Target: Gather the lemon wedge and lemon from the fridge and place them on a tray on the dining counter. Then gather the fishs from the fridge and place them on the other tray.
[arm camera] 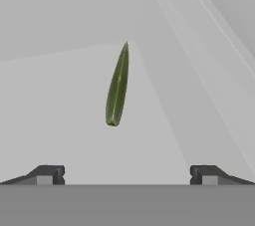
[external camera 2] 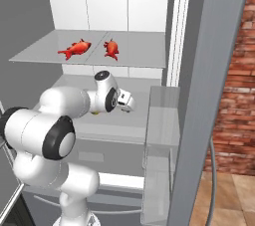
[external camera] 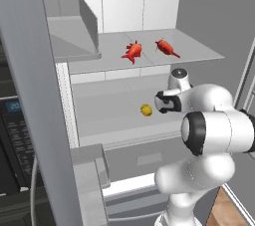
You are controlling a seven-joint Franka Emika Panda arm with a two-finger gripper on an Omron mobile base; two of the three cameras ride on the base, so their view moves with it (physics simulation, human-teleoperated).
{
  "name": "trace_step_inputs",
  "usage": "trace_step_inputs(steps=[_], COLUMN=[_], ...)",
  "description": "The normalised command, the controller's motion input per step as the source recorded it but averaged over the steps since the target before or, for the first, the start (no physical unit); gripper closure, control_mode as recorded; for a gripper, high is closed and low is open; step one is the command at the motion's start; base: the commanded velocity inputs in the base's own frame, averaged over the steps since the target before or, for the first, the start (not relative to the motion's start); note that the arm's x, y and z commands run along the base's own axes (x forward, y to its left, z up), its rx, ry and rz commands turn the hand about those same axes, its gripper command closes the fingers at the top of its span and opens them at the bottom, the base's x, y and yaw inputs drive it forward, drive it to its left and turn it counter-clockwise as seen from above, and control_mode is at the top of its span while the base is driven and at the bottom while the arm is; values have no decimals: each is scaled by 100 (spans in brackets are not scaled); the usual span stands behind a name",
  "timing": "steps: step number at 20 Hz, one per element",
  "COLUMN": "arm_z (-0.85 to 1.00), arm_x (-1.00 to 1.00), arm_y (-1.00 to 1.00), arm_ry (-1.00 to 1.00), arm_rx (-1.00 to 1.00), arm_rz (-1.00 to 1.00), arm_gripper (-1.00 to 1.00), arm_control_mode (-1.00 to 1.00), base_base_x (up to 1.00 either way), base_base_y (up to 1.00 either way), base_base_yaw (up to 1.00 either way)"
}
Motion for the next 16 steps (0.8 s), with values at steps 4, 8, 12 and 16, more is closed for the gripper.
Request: trace_step_inputs(steps=[4,8,12,16], arm_z=[-12,-11,-11,-8], arm_x=[19,18,18,19], arm_y=[-4,-4,-2,-4], arm_ry=[0,0,0,0], arm_rx=[0,0,0,0], arm_rz=[0,0,0,0], arm_gripper=[-100,-100,-100,-100], arm_control_mode=[-100,-100,-100,-100], base_base_x=[0,0,0,0], base_base_y=[0,0,0,0], base_base_yaw=[0,0,0,0])
